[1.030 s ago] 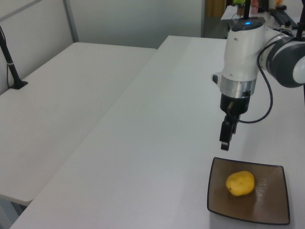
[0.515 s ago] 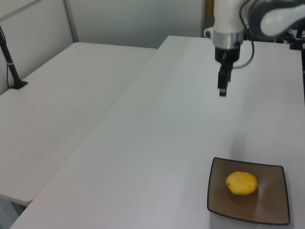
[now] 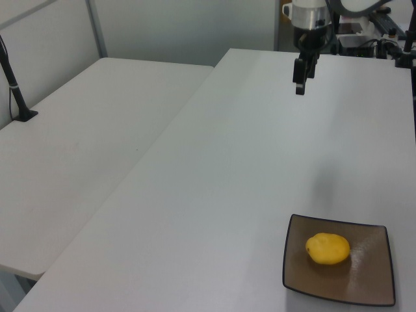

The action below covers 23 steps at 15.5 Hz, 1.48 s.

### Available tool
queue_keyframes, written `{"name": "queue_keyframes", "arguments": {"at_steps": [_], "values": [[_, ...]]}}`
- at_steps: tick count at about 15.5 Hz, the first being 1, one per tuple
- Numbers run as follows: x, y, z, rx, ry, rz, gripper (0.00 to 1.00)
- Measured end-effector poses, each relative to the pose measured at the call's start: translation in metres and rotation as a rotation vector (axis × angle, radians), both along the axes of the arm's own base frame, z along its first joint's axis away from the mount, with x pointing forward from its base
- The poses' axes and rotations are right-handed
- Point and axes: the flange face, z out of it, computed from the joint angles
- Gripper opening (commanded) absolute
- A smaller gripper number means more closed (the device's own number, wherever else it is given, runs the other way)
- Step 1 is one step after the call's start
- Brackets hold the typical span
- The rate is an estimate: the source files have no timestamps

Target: Put potatoes on a ceramic plate

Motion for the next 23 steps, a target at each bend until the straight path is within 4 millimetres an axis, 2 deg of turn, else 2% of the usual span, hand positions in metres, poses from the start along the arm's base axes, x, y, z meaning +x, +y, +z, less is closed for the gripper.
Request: {"name": "queue_keyframes", "arguments": {"at_steps": [5, 7, 18, 23], "values": [[0.005, -0.044, 0.017, 0.086, -0.019, -0.019, 1.00], [0.004, -0.053, 0.022, 0.104, -0.028, -0.023, 1.00], [0.003, -0.058, 0.020, 0.105, -0.024, -0.031, 1.00], [-0.001, -0.055, 0.019, 0.102, 0.008, -0.004, 1.00]]}}
